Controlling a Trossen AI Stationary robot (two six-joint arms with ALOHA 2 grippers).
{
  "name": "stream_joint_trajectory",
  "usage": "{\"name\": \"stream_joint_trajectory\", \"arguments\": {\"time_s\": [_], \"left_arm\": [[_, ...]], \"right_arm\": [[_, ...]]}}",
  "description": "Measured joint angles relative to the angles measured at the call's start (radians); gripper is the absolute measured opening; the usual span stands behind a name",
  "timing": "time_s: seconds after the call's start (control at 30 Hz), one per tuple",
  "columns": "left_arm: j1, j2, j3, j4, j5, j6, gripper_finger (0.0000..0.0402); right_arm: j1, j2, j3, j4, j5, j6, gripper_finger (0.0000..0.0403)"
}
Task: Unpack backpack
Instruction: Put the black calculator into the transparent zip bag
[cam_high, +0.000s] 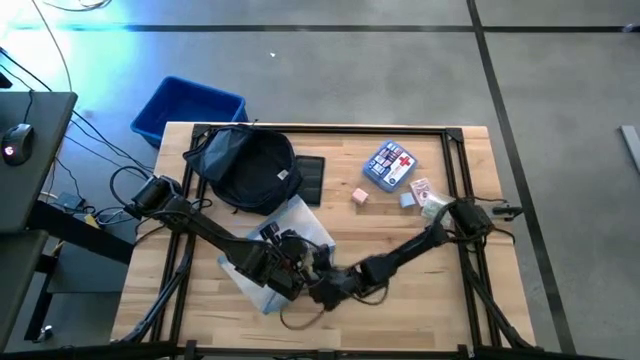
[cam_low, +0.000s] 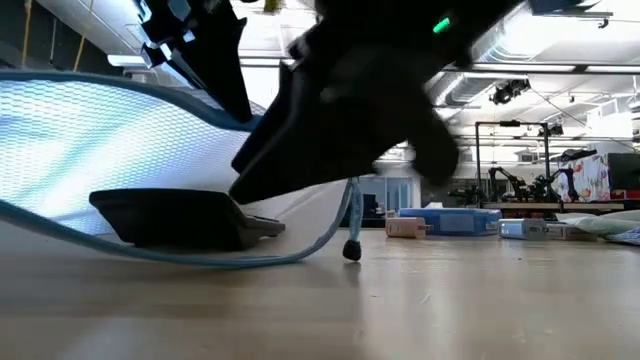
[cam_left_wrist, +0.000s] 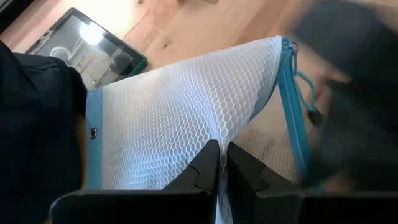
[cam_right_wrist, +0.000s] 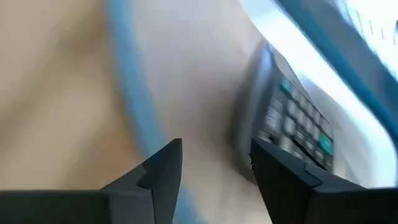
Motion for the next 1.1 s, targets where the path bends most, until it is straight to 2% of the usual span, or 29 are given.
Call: {"name": "stream_joint_trajectory", "arguments": {"time_s": [0.17, 0.3, 0.4, 0.57, 0.67, 0.83, 0.93, 1.1], "left_arm": [[0.000, 0.000, 0.000, 0.001, -0.003, -0.001, 0.0000], [-0.007, -0.002, 0.000, -0.004, -0.001, -0.005, 0.0000], [-0.013, 0.000, -0.002, -0.018, 0.009, -0.002, 0.0000], [-0.015, -0.001, -0.017, -0.027, 0.015, -0.029, 0.0000], [-0.021, -0.003, -0.017, -0.040, -0.001, -0.032, 0.0000], [-0.034, -0.001, -0.017, -0.024, -0.040, -0.035, 0.0000], [-0.036, 0.005, -0.017, -0.004, -0.037, -0.039, 0.0000], [-0.034, 0.015, -0.017, 0.025, -0.084, -0.019, 0.0000]], "right_arm": [[-0.023, 0.001, 0.000, -0.006, -0.153, 0.117, 0.0132], [-0.083, 0.012, -0.003, -0.004, -0.223, 0.163, 0.0061], [-0.131, 0.055, -0.002, 0.099, -0.244, 0.155, 0.0011], [-0.144, 0.111, -0.005, 0.349, -0.064, 0.090, 0.0011], [-0.150, 0.111, -0.005, 0.396, -0.073, 0.081, 0.0005], [-0.130, 0.107, -0.005, 0.366, -0.177, 0.121, 0.0002], [-0.101, 0.099, -0.001, 0.308, -0.178, 0.170, 0.0002], [-0.028, 0.047, -0.002, 0.086, -0.154, 0.156, 0.0002]]}}
